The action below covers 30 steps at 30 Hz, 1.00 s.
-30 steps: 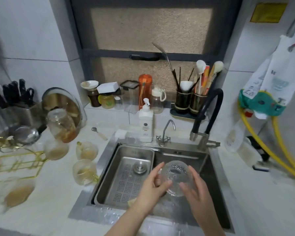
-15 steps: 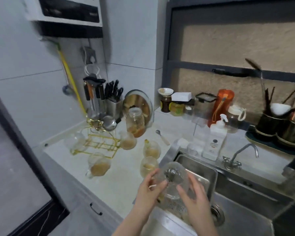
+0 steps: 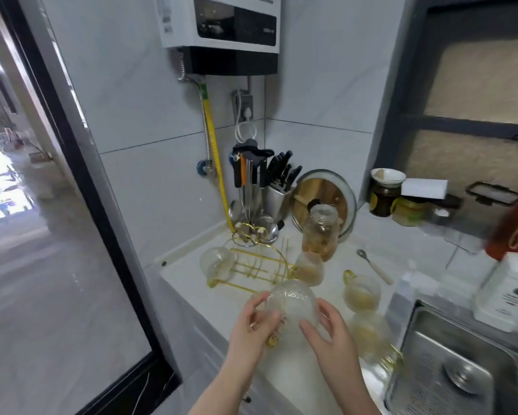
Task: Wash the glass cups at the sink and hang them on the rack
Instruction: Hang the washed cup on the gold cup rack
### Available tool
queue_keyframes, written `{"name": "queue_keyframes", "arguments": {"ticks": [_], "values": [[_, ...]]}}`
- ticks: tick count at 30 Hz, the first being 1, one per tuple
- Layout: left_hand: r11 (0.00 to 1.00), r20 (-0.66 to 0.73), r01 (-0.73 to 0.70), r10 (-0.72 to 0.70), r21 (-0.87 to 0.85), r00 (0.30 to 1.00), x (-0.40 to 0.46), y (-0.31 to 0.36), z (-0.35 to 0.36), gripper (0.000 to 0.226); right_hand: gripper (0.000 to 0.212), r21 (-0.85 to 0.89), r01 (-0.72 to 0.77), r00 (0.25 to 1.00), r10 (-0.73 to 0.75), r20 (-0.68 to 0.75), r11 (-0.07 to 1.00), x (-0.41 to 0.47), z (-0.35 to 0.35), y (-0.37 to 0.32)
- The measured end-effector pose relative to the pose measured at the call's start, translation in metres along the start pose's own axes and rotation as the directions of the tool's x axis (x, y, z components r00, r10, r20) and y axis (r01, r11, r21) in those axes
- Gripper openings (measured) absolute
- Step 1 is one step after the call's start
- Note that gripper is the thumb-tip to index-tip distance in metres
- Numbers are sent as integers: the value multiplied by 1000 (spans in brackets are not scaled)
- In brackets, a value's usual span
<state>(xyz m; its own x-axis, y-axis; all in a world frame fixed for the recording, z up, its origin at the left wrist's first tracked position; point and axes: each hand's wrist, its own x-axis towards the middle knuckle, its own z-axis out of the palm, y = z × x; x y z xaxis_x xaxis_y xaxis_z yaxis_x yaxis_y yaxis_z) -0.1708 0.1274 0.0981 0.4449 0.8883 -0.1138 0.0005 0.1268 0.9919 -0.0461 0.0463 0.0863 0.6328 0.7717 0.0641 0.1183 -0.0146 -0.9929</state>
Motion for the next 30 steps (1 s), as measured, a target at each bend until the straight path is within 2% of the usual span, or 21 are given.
{"name": "queue_keyframes", "arguments": {"ticks": [3, 7, 13, 16, 24, 30], "values": [[1000, -22, 2, -3, -14, 1000, 20, 5, -34, 35, 51, -37, -23, 1000, 24, 14, 999, 16, 36, -2], [999, -55, 19, -21, -30, 998, 48, 11, -66, 34, 51, -64, -36, 998, 39, 44, 997, 39, 73, -10], [996, -110, 31, -40, -84, 993, 89, 8, -84, 34, 48, -144, -33, 993, 49, 104, 989, 78, 101, -8], [997, -149, 48, -56, -58, 987, 108, 1, -88, 36, 49, -164, -67, 988, 88, 125, 984, 96, 108, 0], [994, -201, 111, -111, -11, 973, 158, -24, -93, 35, 32, -215, -105, 976, 142, 167, 971, 146, 123, 21], [983, -194, 176, -164, 50, 967, 195, -37, -94, 30, 44, -432, -108, 976, 178, 126, 896, 177, 139, 33]]}}
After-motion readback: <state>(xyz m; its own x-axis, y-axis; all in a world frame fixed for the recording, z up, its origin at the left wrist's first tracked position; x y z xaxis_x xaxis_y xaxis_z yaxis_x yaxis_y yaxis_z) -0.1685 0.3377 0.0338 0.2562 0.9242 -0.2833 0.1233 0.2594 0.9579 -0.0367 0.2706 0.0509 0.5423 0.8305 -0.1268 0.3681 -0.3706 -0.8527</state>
